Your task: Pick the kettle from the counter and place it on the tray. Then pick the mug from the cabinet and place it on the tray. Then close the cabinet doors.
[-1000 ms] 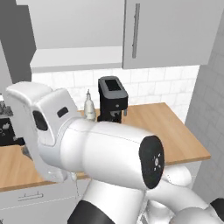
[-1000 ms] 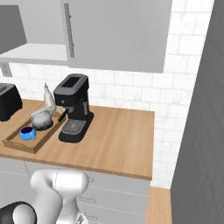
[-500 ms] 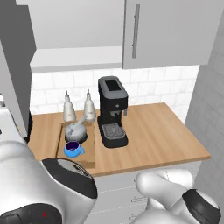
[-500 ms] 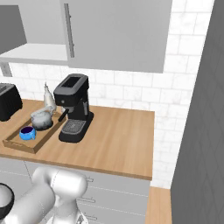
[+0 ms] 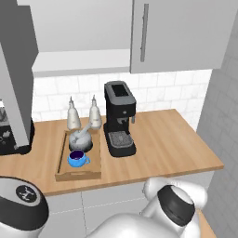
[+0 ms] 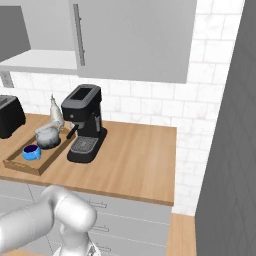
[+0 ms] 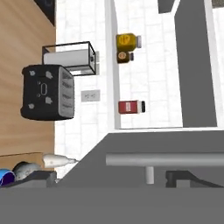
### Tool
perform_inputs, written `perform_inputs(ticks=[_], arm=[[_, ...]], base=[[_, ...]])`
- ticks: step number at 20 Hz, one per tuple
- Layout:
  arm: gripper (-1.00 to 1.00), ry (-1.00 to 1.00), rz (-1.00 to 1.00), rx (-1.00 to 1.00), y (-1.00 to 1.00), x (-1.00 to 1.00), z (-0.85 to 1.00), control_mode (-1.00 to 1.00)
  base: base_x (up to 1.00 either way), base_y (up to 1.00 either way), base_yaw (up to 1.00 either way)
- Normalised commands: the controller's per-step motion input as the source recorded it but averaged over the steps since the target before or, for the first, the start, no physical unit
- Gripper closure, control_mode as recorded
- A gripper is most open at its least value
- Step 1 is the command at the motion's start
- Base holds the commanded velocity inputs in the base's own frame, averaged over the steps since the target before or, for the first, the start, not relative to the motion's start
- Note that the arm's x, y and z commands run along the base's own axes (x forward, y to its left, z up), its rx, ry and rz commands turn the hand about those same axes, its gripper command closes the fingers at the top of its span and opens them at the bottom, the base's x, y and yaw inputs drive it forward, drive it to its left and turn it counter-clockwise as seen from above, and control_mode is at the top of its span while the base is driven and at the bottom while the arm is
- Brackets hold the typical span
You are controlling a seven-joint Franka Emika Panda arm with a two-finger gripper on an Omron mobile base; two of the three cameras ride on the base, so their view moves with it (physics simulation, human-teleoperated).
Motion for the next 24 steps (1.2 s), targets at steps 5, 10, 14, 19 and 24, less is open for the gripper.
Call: perform_inputs(ticks=[5,10,14,19,24], arm=[[-1.00,0.00,-0.11,0.00,0.00,0.48,-0.28,-1.00],[-1.00,0.00,-0.03,0.00,-0.01,0.54,-0.20,-1.00],[-1.00,0.00,-0.01,0.00,-0.01,0.44,-0.03,-1.00],[-1.00,0.00,-0.04,-0.01,-0.16,0.50,-0.02,-1.00],[-1.00,0.00,-0.09,-0.09,-0.23,0.38,-0.05,-1.00]], base=[[0.00,0.00,0.00],[0.00,0.00,0.00],[0.00,0.00,0.00],[0.00,0.00,0.00],[0.00,0.00,0.00]])
